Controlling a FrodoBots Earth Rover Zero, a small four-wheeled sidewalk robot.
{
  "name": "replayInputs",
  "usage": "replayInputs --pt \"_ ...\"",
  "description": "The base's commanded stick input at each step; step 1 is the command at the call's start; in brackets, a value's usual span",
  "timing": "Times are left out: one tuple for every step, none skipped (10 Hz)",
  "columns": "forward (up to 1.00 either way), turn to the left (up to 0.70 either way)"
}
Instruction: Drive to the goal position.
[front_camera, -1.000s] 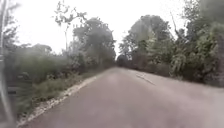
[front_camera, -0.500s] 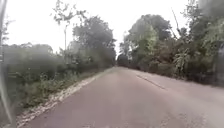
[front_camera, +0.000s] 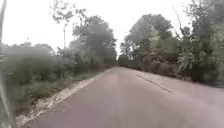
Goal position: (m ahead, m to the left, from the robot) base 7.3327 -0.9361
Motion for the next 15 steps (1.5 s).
replayInputs --pt "0.7 0.0" --pt "0.7 0.0" --pt "0.7 0.0" --pt "0.7 0.0" --pt "0.7 0.0" --pt "0.7 0.0" --pt "0.7 0.0" --pt "0.7 0.0" --pt "0.7 0.0" --pt "0.7 -0.02" --pt "0.7 -0.01" --pt "0.7 0.0" --pt "0.7 -0.01" --pt "0.7 -0.02" --pt "0.7 -0.02"
